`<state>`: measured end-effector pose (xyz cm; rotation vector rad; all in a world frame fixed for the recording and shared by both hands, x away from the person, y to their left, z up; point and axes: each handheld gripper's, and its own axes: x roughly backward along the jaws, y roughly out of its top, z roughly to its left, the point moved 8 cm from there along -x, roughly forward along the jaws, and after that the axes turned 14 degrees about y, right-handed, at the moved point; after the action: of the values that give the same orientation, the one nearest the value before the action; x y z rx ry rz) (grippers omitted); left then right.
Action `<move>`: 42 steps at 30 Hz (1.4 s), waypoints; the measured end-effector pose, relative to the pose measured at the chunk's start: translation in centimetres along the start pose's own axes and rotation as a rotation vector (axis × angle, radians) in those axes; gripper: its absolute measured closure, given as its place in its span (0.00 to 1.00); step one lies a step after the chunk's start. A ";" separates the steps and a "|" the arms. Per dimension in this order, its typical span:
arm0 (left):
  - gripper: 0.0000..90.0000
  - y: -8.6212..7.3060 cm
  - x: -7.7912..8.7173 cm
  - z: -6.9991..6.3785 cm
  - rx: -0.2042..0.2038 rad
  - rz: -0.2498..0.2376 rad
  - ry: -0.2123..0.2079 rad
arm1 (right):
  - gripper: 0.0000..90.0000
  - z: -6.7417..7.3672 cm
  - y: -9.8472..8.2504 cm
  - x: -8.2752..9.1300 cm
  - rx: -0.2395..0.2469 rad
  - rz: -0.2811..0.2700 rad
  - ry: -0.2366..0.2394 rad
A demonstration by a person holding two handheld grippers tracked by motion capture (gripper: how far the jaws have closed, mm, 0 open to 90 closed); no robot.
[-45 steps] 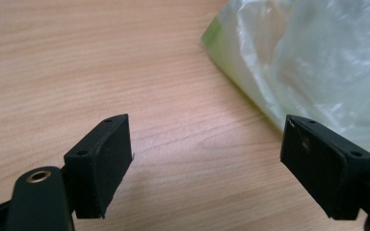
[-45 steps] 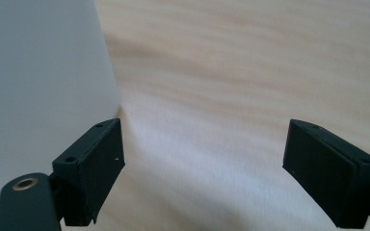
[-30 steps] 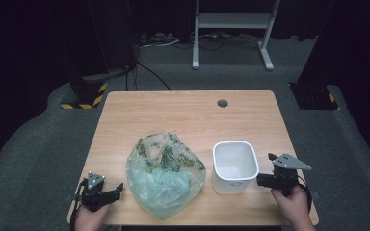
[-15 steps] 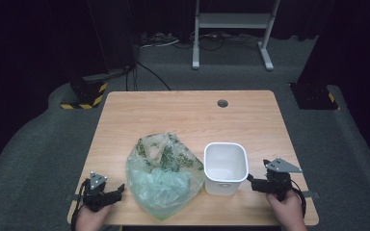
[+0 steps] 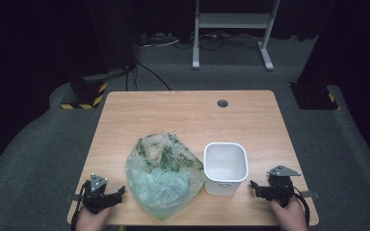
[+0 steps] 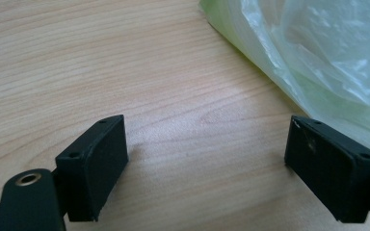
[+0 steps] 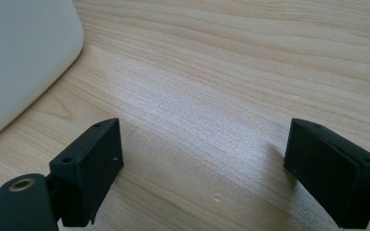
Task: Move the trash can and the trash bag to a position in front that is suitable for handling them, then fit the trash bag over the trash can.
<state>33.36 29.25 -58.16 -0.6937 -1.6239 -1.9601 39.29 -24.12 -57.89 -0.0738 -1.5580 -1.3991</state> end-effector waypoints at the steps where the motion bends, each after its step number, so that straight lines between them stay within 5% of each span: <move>1: 0.17 0.2 0.3 -0.1 0.006 -0.008 -0.006 | 0.14 0.0 0.0 0.0 0.001 -0.002 0.001; 7: 0.17 2.1 2.3 -0.8 0.004 -0.078 -0.016 | 0.13 -0.1 0.0 -0.1 0.002 -0.008 0.000; 17: 0.18 4.4 4.1 -2.4 0.009 -0.117 -0.058 | 0.13 -0.1 0.0 -0.1 0.002 -0.009 -0.002; 20: 0.18 5.7 4.8 -3.6 -0.017 -0.138 -0.067 | 0.13 0.0 0.0 -0.1 0.005 -0.008 0.000; 30: 0.18 8.1 4.4 -7.1 -0.069 -0.150 -0.112 | 0.13 0.0 0.0 -0.1 0.012 -0.008 0.003; 42: 0.20 9.6 3.2 -9.9 -0.107 -0.131 -0.149 | 0.13 0.1 0.0 -0.1 0.011 -0.007 0.005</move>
<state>36.68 17.74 -50.62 -0.8110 -1.6992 -2.1473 39.29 -24.00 -57.96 -0.0584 -1.5635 -1.3954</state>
